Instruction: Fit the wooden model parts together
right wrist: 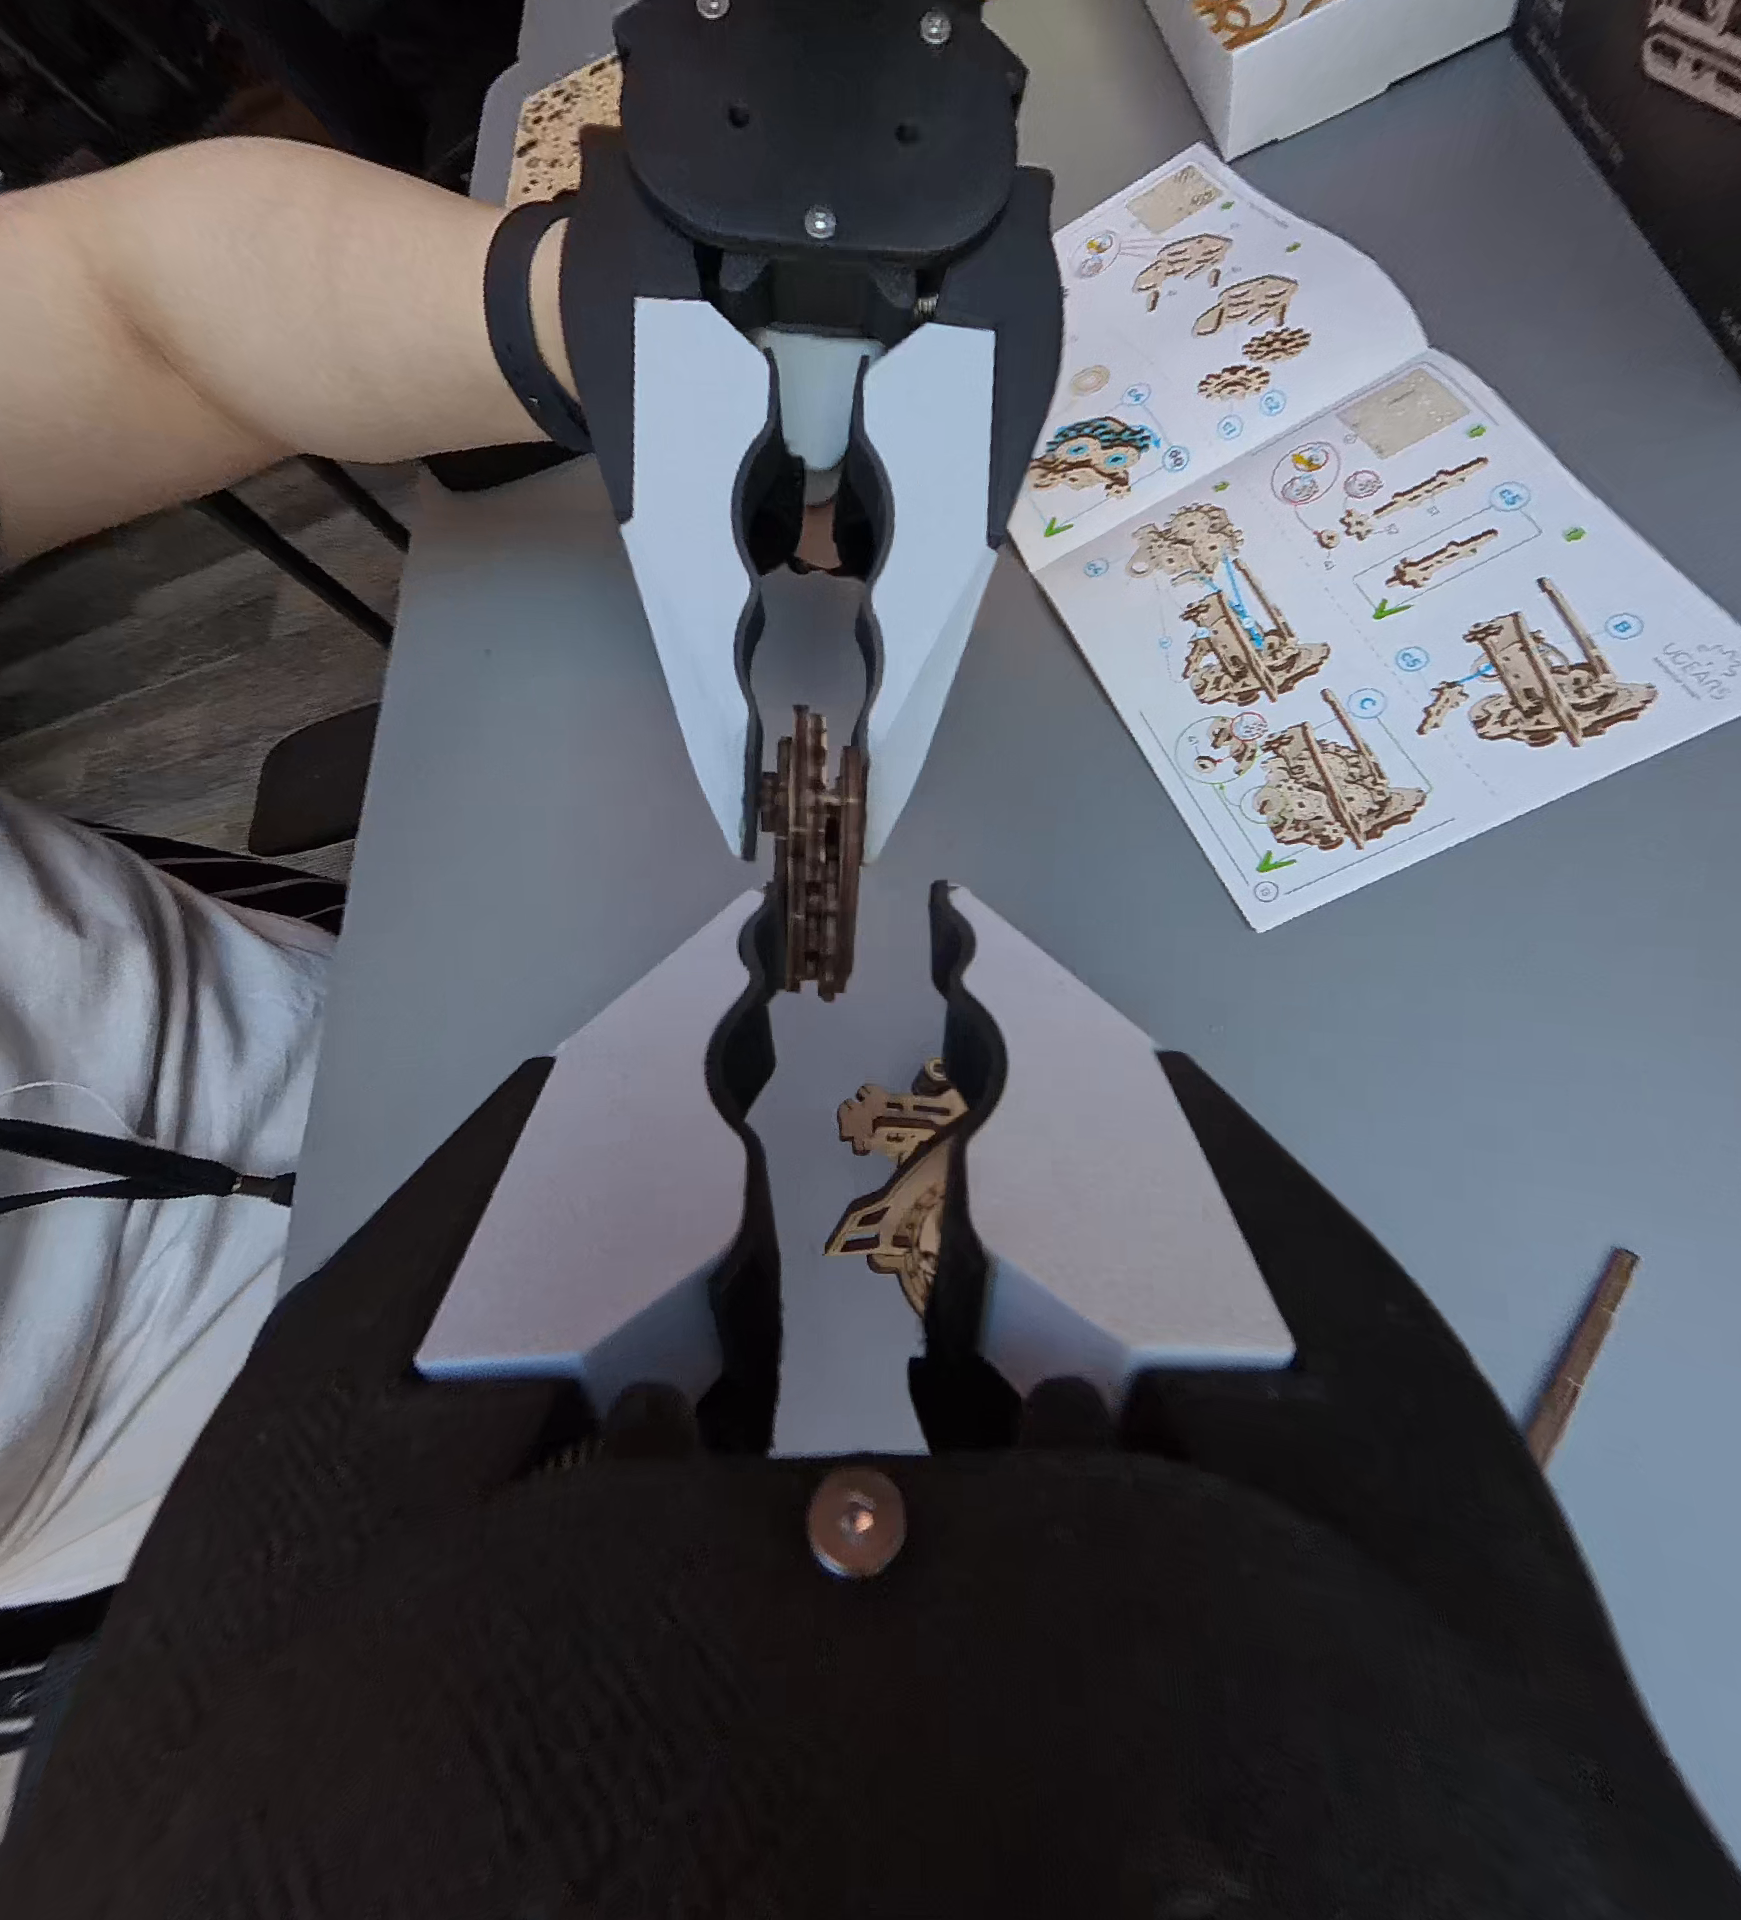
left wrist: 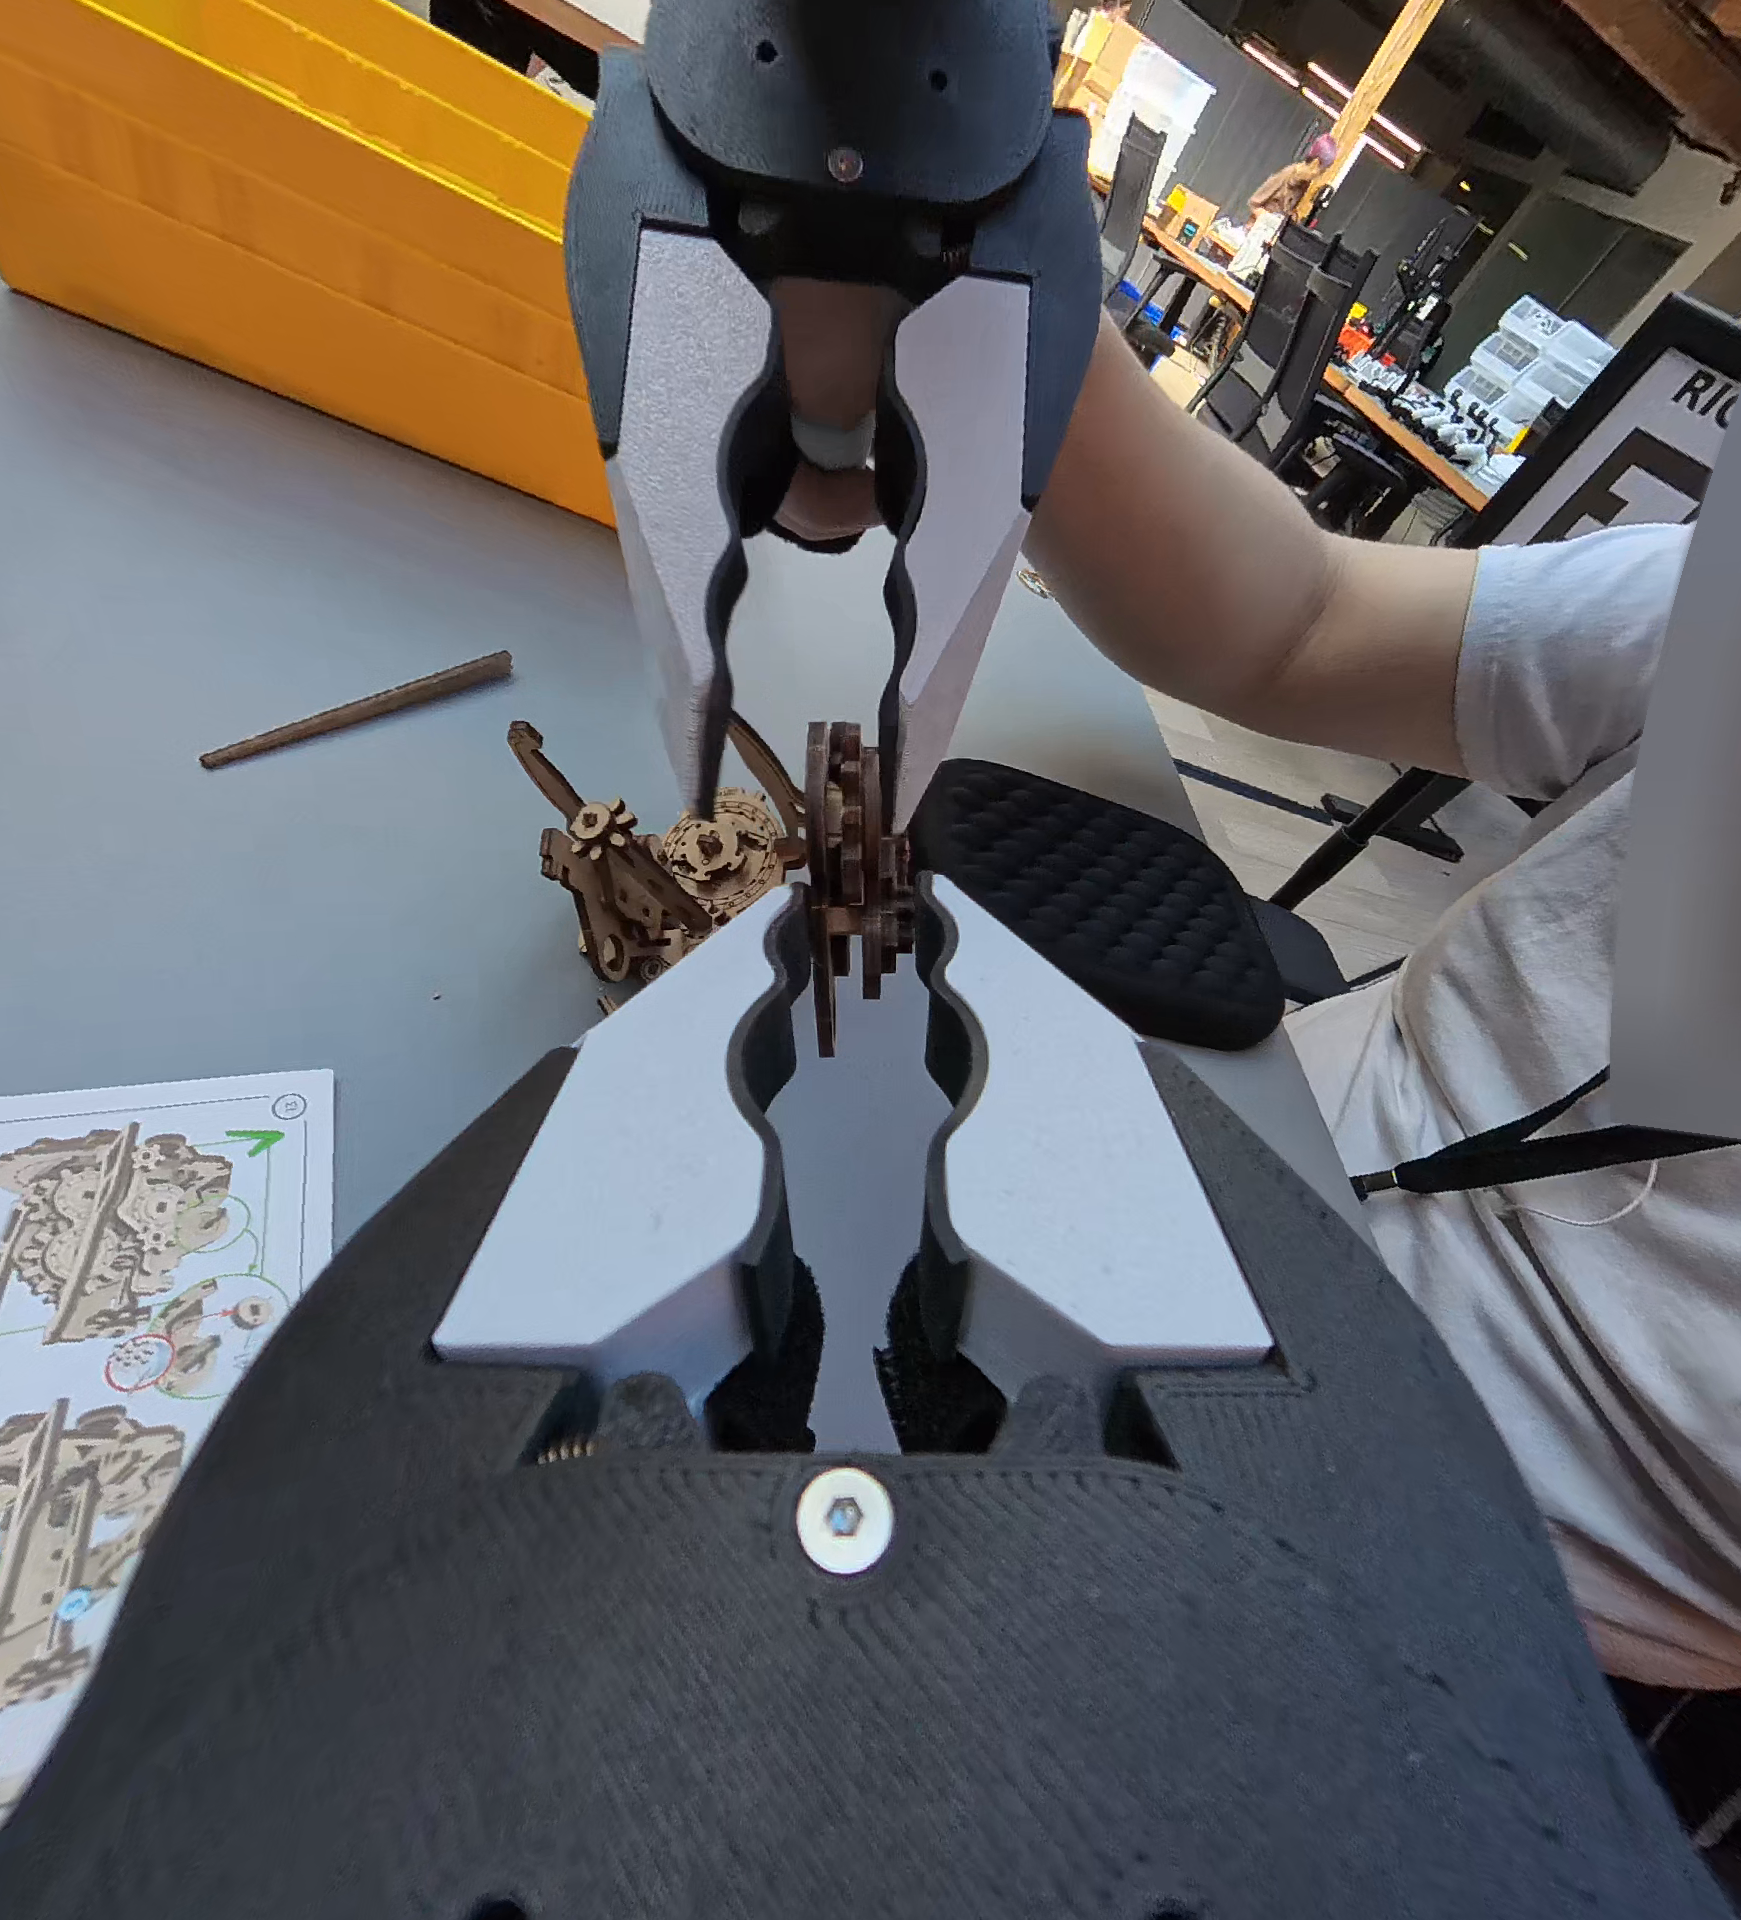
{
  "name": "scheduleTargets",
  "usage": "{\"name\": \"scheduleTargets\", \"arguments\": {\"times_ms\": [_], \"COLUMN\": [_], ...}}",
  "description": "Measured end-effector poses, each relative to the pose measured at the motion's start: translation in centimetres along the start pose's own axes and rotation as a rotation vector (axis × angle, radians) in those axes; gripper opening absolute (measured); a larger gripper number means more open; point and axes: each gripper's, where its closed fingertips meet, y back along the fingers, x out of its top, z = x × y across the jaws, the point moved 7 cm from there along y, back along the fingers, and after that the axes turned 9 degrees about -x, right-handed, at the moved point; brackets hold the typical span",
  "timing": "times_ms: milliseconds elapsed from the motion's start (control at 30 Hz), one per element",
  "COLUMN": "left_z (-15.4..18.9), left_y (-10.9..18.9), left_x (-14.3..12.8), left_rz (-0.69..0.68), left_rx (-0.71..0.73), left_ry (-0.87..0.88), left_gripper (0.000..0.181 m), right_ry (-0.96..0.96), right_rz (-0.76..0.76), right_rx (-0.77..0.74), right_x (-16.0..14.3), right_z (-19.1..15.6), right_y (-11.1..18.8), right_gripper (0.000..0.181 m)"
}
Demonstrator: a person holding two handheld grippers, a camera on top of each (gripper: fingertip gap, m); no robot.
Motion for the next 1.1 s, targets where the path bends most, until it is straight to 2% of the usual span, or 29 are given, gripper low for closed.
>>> {"name": "scheduleTargets", "arguments": {"times_ms": [67, 200, 267, 400, 533, 700, 867, 1100], "left_z": [0.5, 1.0, 0.9, 0.1, -0.8, -1.3, -2.6, -3.4], "left_y": [0.7, 2.6, 3.4, 4.0, 3.6, 1.8, 0.4, -1.1], "left_x": [-0.1, -1.5, -2.5, -3.8, -4.0, -3.3, -1.8, 0.8], "left_rz": [0.02, 0.033, 0.033, 0.036, 0.043, 0.017, -0.063, -0.215], "left_rx": [0.028, 0.079, 0.102, 0.121, 0.094, 0.054, 0.055, 0.052], "left_ry": [0.007, 0.064, 0.09, 0.159, 0.222, 0.246, 0.234, 0.24], "left_gripper": [0.018, 0.018, 0.018, 0.018, 0.018, 0.018, 0.018, 0.018], "right_ry": [0.054, 0.165, 0.192, 0.253, 0.214, 0.343, 0.445, 0.412], "right_rz": [0.033, 0.146, 0.132, 0.137, 0.169, 0.2, 0.174, 0.236], "right_rx": [-0.099, -0.329, -0.454, -0.552, -0.503, -0.511, -0.605, -0.58], "right_x": [-0.2, -1.7, -3.3, -6.4, -8.3, -9.8, -10.0, -10.4], "right_z": [-0.1, -0.7, -0.9, -2.2, -2.7, -2.9, -2.1, -1.8], "right_y": [0.6, 2.8, 3.3, 3.1, 2.4, 1.4, 0.3, 0.6], "right_gripper": [0.04, 0.041, 0.042, 0.043, 0.054, 0.056, 0.056, 0.052]}}
